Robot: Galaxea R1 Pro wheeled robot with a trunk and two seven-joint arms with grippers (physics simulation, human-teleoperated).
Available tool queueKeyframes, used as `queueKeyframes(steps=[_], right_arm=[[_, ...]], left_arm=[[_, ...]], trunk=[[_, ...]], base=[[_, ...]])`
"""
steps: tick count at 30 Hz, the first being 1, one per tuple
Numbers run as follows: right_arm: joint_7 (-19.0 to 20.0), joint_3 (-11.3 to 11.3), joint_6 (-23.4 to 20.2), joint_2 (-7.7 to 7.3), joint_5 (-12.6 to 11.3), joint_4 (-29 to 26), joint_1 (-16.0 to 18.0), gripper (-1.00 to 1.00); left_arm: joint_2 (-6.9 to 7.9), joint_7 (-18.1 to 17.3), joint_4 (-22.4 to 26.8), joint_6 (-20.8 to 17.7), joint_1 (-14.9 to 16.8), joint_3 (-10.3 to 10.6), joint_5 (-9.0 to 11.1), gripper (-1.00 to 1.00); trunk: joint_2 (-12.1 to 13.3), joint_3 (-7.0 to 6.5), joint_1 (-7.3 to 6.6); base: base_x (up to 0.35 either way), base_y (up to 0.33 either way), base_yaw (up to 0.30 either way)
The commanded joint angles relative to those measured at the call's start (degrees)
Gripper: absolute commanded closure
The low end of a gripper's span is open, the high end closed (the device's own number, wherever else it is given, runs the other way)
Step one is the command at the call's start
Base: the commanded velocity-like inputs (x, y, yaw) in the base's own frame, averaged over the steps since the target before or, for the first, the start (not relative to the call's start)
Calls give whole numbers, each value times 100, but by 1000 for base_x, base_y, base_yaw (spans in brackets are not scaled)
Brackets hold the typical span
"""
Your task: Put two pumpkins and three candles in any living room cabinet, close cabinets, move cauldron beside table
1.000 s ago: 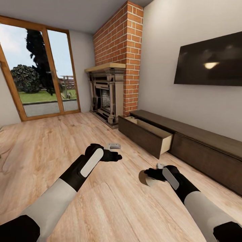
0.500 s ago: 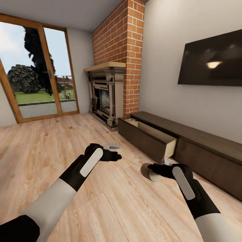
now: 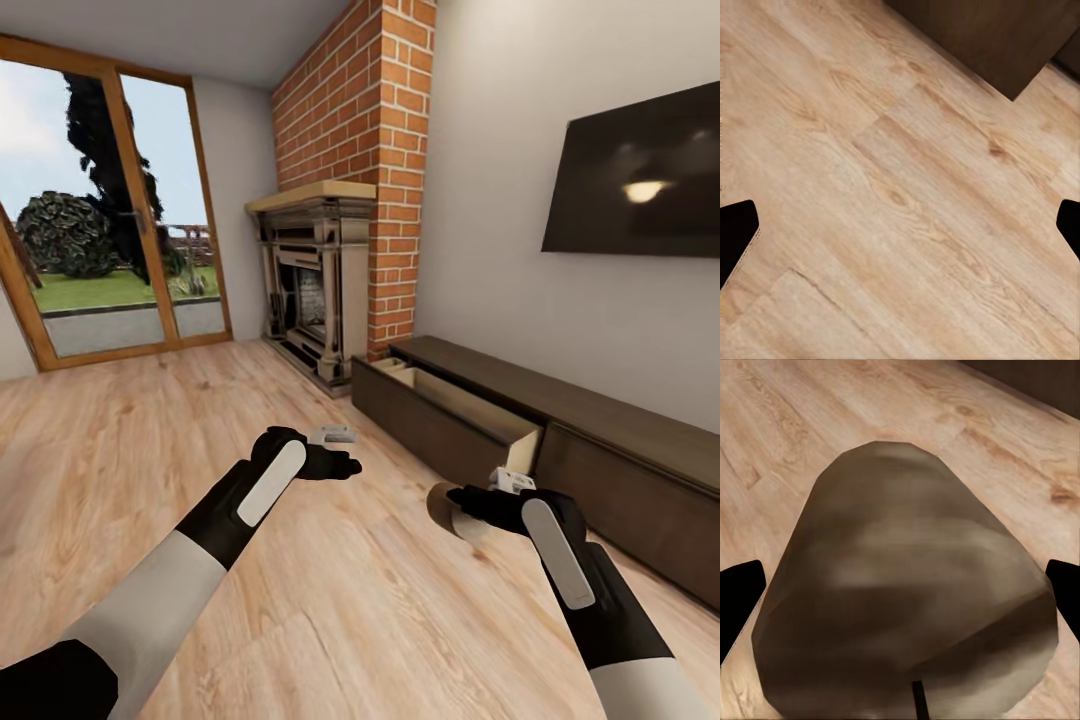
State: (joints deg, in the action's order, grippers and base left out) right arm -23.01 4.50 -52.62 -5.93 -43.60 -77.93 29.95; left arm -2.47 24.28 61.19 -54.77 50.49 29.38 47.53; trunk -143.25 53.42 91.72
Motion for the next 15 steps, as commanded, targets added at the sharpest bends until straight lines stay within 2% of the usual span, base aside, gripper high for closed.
queueKeyframes(steps=[1, 11, 15], right_arm=[[-60, 11, -1, -5, -69, -8, 4, 100], [-58, 7, 6, -13, -77, -36, 2, 100], [-59, 1, 8, -13, -76, -153, -14, 100]], left_arm=[[1, 59, 3, -7, 4, 7, 61, -100], [28, 102, -19, -3, 4, -6, 65, -100], [55, 501, -134, 10, 4, -13, 77, -100]], trunk=[[-3, 6, 2], [-3, 6, 2], [-3, 6, 2]], base=[[329, 81, 0], [329, 60, 0], [331, 5, 0]])
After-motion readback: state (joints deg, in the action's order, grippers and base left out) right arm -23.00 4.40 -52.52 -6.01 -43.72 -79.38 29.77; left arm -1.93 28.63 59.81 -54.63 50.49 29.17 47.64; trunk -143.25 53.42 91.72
